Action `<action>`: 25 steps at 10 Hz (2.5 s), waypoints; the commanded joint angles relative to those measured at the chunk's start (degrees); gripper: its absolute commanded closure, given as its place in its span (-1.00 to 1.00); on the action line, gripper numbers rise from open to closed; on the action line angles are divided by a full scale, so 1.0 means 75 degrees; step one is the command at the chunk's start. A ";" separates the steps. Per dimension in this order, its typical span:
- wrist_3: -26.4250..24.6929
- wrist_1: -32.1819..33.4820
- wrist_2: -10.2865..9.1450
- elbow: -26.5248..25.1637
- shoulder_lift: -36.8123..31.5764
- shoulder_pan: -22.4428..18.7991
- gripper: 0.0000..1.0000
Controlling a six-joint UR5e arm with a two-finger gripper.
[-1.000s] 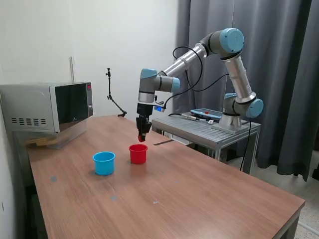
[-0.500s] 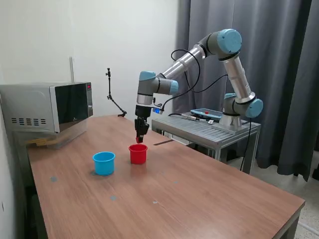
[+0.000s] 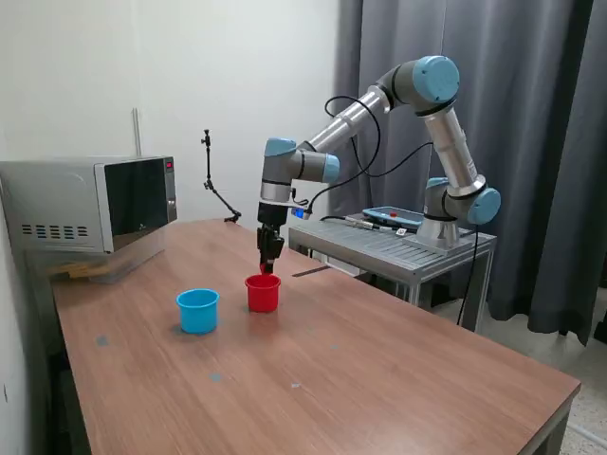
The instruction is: Place red objects in the red bin, and blue objects in the blue bin.
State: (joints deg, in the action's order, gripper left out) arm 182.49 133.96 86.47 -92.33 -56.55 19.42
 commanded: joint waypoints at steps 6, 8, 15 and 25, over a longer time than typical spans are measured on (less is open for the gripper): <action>-0.0051 -0.0095 0.0084 -0.0005 -0.0018 -0.0011 -1.00; -0.0039 -0.0526 0.0096 0.0076 -0.0088 -0.0035 -1.00; 0.0008 -0.2439 0.0073 0.0053 -0.1491 -0.0175 -1.00; -0.0004 -0.5509 0.0049 0.0099 -0.4446 -0.0690 -1.00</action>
State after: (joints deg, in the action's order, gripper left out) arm 182.37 95.28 86.84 -92.05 -87.54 15.85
